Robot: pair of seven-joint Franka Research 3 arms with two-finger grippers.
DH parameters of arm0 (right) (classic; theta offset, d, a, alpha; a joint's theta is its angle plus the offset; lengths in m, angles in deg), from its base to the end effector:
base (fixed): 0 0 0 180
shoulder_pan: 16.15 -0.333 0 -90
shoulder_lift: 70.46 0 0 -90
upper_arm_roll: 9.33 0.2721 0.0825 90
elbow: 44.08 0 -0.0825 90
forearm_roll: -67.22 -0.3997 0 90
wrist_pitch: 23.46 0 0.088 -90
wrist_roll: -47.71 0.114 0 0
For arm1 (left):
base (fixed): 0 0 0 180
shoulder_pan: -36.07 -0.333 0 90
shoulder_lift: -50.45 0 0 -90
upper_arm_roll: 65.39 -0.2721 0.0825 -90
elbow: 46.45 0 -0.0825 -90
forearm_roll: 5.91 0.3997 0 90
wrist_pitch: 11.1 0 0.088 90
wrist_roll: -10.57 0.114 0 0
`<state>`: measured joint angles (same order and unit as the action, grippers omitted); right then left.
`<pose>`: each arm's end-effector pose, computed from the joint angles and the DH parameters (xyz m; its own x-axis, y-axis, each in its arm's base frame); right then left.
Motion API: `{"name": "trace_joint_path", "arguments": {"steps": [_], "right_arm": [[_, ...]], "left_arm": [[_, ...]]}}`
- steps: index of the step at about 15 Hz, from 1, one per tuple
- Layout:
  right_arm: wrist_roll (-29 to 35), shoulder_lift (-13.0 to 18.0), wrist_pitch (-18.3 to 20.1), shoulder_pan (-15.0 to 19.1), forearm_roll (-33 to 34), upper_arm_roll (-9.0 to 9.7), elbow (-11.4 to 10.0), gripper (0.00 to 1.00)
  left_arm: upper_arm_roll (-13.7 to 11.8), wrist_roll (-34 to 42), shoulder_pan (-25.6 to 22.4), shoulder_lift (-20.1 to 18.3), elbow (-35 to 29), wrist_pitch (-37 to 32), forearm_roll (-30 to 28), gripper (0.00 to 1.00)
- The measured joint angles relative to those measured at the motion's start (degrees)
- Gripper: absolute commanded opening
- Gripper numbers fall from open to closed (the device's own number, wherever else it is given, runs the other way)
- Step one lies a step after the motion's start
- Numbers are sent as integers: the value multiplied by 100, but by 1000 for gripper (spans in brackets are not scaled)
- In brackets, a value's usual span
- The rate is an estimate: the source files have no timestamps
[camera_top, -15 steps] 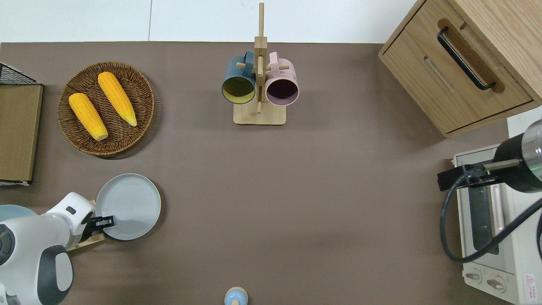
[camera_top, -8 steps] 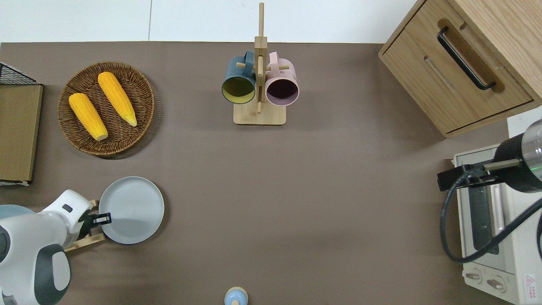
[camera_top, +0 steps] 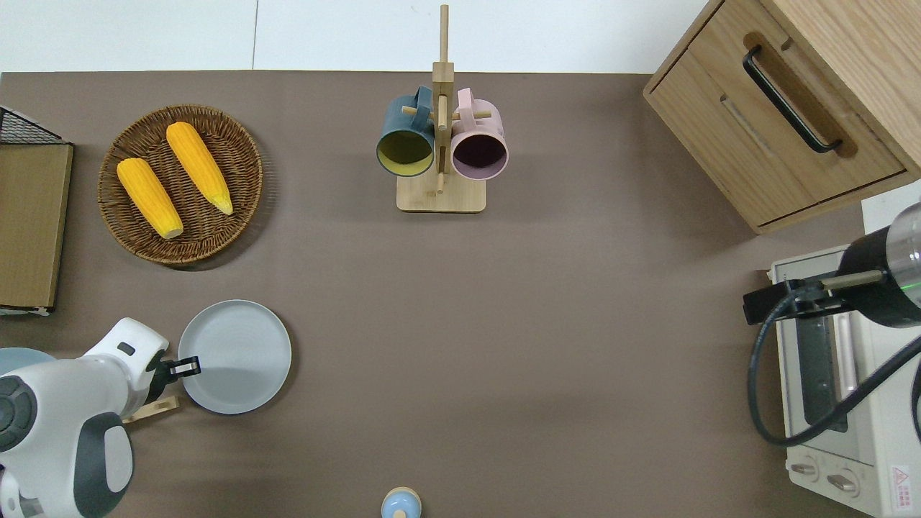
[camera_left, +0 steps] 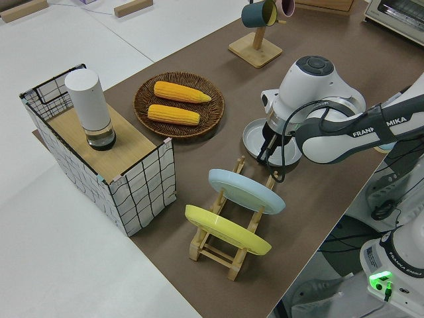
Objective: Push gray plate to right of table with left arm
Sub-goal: 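Push the gray plate across the table toward the toaster oven with the left gripper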
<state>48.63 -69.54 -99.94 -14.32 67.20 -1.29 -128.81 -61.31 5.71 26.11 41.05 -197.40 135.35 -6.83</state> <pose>0.5361 0.0590 0.6071 0.9876 0.0911 -0.1277 0.0923 -0.9957 0.0039 0.4450 0.0474 0.2470 0.9763 0.1991 0.0849 0.1993 -0.9799 0.0056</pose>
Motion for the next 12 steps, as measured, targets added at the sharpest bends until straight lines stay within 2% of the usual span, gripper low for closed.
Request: {"name": "trace_joint_path", "arguments": {"steps": [4, 8, 9, 12], "right_arm": [[0, 0, 0, 0, 0, 0, 0, 983], [0, 0, 0, 0, 0, 0, 0, 983], [0, 0, 0, 0, 0, 0, 0, 983], [0, 0, 0, 0, 0, 0, 0, 983]], "left_arm": [[786, -1893, 487, 54, 16, 3, 1, 0], [882, -3524, 1378, 169, 165, 4, -7, 0], [890, -4085, 1718, 250, 267, 6, -7, 0], [903, -5150, 2388, 485, 555, 8, -4, 0]]}}
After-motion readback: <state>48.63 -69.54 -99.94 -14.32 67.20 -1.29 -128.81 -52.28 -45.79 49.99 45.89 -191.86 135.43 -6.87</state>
